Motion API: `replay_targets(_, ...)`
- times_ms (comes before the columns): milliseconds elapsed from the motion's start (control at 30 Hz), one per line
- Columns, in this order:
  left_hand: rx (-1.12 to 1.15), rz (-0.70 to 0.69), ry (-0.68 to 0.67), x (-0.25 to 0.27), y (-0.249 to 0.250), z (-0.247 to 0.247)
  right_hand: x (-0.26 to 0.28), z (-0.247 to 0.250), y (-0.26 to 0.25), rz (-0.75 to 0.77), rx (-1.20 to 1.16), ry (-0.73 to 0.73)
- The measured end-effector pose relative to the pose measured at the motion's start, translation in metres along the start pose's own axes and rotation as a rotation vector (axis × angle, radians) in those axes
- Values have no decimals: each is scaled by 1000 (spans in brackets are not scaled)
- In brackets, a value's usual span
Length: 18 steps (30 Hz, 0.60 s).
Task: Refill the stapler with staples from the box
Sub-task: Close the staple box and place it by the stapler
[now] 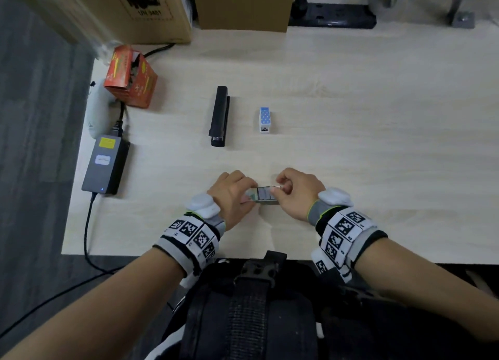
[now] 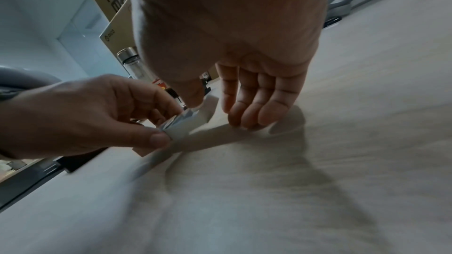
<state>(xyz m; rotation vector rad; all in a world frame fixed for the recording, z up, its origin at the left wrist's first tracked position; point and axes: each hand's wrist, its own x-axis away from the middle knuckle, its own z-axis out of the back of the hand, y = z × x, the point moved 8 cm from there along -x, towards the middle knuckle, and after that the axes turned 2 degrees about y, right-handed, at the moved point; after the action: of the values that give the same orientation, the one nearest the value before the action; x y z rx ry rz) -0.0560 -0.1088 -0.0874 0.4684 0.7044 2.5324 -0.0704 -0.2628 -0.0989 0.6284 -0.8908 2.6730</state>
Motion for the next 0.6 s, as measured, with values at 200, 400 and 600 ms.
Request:
replay_targets(200, 63, 37, 76, -6, 8, 8, -2, -1, -8, -33, -25, 20)
replay_targets(400, 109, 100, 66, -7, 4, 6, 1, 5, -7, -84, -239, 19)
replay_targets(600, 209, 155, 122, -8, 2, 14, 8, 7, 2, -193, -693, -74)
